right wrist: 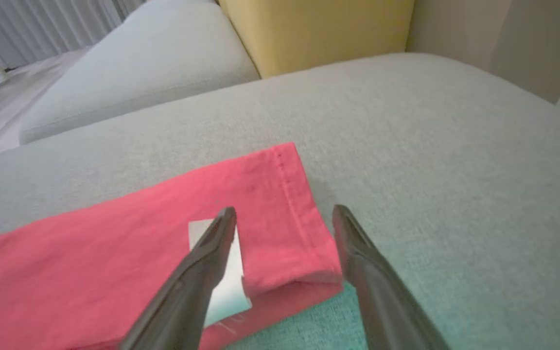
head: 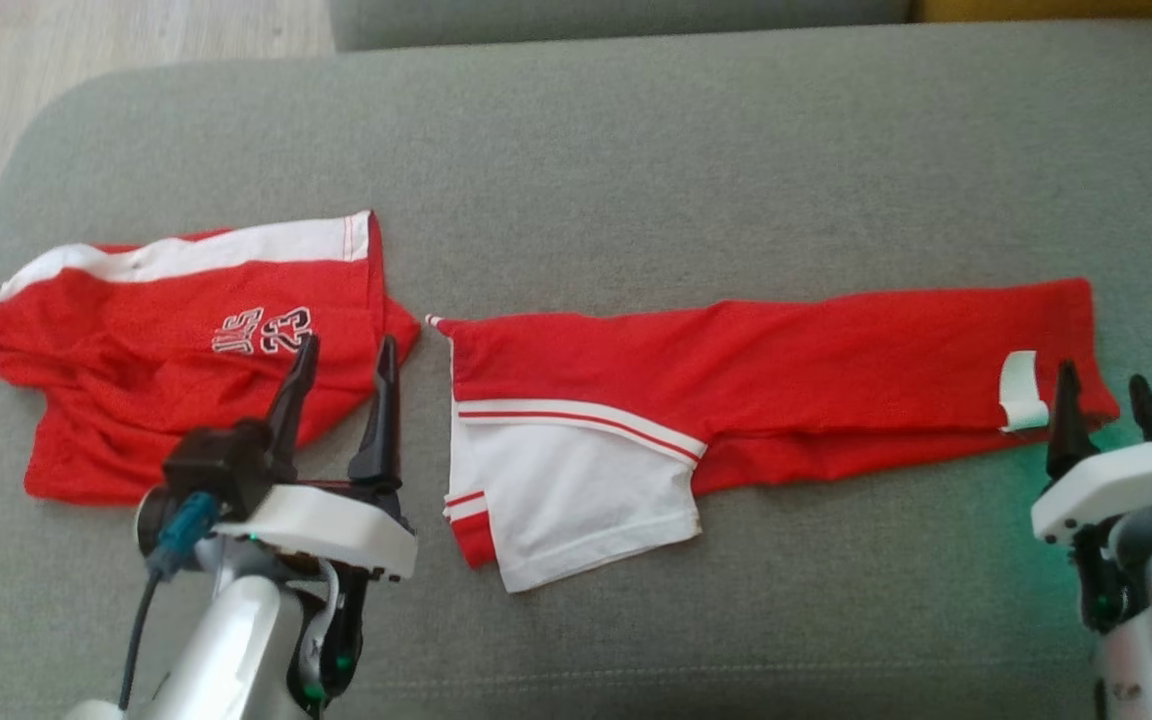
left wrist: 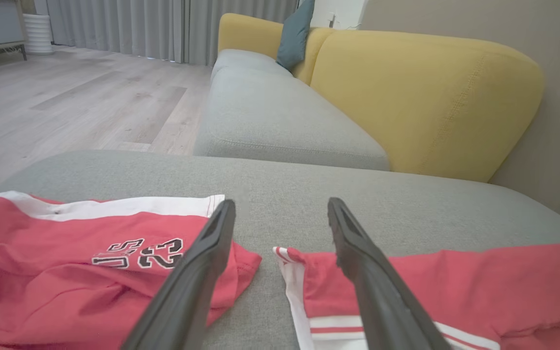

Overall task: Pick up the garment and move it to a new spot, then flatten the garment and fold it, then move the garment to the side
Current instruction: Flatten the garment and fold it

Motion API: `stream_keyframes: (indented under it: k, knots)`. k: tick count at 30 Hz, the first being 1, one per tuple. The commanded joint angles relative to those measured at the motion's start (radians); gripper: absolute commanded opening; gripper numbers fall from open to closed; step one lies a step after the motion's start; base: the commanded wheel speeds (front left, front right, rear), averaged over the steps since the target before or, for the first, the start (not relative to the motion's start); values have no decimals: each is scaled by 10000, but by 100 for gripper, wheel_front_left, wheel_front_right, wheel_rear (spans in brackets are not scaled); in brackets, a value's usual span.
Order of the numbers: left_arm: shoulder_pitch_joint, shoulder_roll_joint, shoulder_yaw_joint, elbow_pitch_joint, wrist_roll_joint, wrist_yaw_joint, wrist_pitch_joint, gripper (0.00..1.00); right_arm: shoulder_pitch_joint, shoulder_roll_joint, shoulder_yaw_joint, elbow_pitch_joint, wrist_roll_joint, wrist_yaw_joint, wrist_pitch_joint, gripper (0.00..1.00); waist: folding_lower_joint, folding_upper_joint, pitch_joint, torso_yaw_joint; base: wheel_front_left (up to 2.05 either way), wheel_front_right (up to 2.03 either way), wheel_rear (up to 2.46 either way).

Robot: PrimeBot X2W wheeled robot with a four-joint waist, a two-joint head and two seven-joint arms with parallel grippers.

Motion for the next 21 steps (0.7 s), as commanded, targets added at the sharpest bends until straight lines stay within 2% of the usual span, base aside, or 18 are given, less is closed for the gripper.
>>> stream_keyframes:
  k: [1,4,11,21]
  knots:
    - [-518,57,496,-259,101,-56,-121,100,-593,79,3,-232,-147,-7,69,100,0,0,144,75,0,0,0]
    - [-557,-25,695,-170,258,-251,-121,100,-828,401,-887,35,-587,-7,398,100,0,0,418,137,0,0,0]
    - [-717,-156,991,-107,523,-506,-121,100,-1341,741,-2003,344,-1454,-7,1077,100,0,0,915,170,0,0,0]
    - [-908,-345,1417,-77,668,-746,-122,100,-1577,936,-2184,415,-1455,-7,1799,100,0,0,1276,131,0,0,0]
